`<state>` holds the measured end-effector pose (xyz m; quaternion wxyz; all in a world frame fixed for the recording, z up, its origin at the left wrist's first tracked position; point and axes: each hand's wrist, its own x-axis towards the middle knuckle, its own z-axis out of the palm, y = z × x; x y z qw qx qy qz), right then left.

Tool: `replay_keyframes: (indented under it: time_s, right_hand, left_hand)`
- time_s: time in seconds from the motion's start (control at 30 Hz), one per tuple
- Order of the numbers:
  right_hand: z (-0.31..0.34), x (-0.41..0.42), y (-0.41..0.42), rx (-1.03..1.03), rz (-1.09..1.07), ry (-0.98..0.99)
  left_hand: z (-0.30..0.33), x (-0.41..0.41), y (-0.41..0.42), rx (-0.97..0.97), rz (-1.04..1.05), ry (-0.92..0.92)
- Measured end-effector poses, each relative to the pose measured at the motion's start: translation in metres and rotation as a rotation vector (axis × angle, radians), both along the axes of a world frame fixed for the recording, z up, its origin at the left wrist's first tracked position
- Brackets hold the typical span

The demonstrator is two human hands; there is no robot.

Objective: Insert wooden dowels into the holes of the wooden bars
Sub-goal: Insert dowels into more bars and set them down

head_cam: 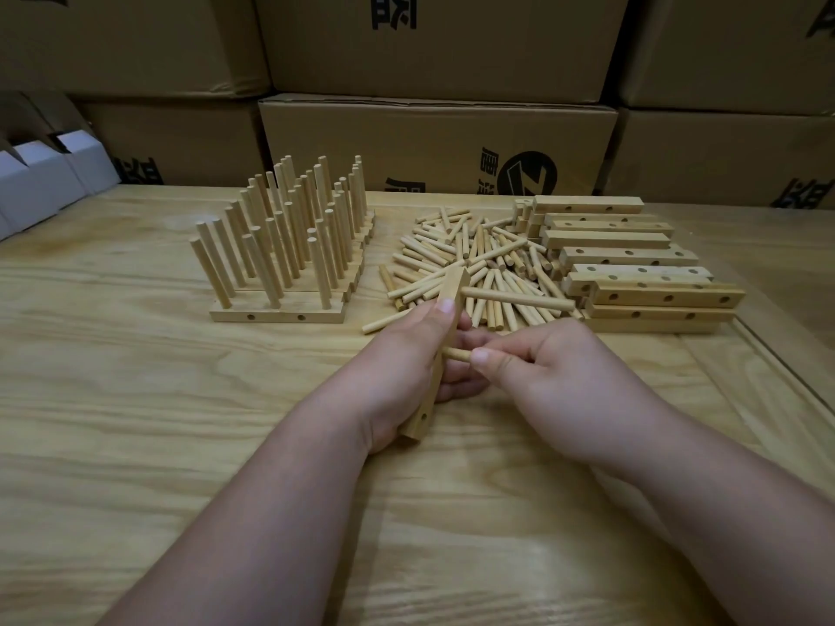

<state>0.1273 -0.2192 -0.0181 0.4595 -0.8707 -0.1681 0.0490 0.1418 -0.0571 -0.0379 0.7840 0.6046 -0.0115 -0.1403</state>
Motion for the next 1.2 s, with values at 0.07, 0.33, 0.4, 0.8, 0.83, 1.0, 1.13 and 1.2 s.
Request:
replay_keyframes:
  time_s: [0.07, 0.33, 0.4, 0.8, 0.83, 1.0, 1.13, 1.2]
  right_hand:
    - [0.005, 0.003, -0.004, 0.007, 0.011, 0.049]
    - [-0.006, -0.003, 0.008, -0.078, -0.079, -0.148]
    - [-0.002, -0.001, 0.005, -0.078, -0.05, -0.114]
    - [0.0, 0.0, 0.005, -0.081, -0.024, -0.113]
    - [-0.002, -0.002, 0.007, -0.072, -0.038, -0.131]
    - [-0.005, -0.003, 0.012, -0.057, -0.079, -0.151]
    - [-0.005, -0.002, 0.009, -0.057, -0.07, -0.127]
    - [-0.005, -0.002, 0.006, -0.031, -0.054, -0.101]
  left_hand:
    - [0.0, 0.0, 0.0, 0.026, -0.007, -0.008]
    - [0.001, -0.001, -0.003, 0.014, 0.038, -0.018]
    - [0.0, 0.0, -0.003, 0.021, 0.038, -0.021]
    - [0.001, 0.0, -0.003, 0.027, 0.041, -0.004]
    - [0.001, 0.0, -0.003, 0.025, 0.044, -0.006]
    - [0.0, 0.001, -0.004, 0.04, 0.047, -0.018]
    - [-0.002, 0.002, -0.004, 0.05, 0.043, -0.027]
    - [-0.003, 0.003, -0.004, 0.047, 0.037, -0.03]
